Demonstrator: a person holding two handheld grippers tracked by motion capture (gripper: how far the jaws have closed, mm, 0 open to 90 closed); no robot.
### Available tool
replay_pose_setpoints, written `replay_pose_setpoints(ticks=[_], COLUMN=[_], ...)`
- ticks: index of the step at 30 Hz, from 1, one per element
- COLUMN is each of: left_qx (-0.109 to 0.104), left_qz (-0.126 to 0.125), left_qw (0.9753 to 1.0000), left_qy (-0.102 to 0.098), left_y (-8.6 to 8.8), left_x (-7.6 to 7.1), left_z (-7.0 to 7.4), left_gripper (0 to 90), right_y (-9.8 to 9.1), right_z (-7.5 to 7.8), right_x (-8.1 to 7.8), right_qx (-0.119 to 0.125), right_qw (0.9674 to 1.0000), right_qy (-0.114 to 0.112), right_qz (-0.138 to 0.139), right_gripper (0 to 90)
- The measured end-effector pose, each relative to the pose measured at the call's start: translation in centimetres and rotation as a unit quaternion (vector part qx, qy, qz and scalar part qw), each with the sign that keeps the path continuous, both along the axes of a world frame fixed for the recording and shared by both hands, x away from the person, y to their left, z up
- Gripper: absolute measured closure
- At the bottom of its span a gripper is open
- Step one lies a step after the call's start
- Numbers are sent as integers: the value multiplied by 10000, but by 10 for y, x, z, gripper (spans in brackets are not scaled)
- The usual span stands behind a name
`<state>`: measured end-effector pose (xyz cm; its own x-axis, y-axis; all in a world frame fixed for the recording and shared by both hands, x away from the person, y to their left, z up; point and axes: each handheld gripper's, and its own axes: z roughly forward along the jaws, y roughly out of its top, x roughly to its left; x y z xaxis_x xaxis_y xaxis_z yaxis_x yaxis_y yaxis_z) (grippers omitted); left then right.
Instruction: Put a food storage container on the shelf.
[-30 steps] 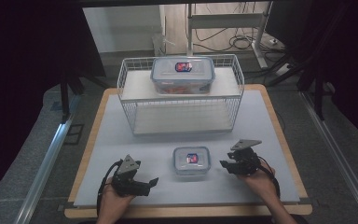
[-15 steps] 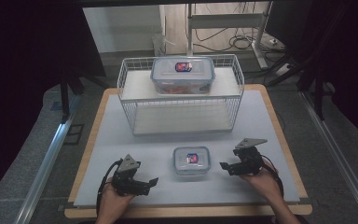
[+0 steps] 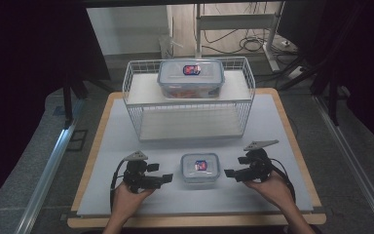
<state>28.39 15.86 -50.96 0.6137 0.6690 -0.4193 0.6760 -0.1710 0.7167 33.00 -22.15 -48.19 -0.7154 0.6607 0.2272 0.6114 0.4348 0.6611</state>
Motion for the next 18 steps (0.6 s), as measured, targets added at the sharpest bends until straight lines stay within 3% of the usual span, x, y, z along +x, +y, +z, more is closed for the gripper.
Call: replay_pose_setpoints(ticks=[4, 5, 8, 11, 18], left_qx=[-50, -73, -121, -223, -217], left_qz=[-135, -184, -196, -227, -342], left_qw=[9999, 9998, 9996, 9988, 9968], left_qy=[34, 67, 166, 379, 693], left_y=[-8, -13, -16, -20, -31], left_x=[5, 10, 16, 28, 39], left_z=[2, 3, 2, -2, -10], left_gripper=[223, 228, 237, 247, 244], right_y=[6, 9, 13, 18, 25], right_z=[0, -1, -3, -8, -18], right_x=[2, 4, 6, 11, 17], right_qx=[42, 177, 277, 379, 529], right_qw=[9999, 9996, 9992, 9981, 9954], right_qy=[97, 175, 277, 458, 762], right_qz=[69, 107, 104, 140, 222], right_gripper=[195, 219, 235, 252, 250])
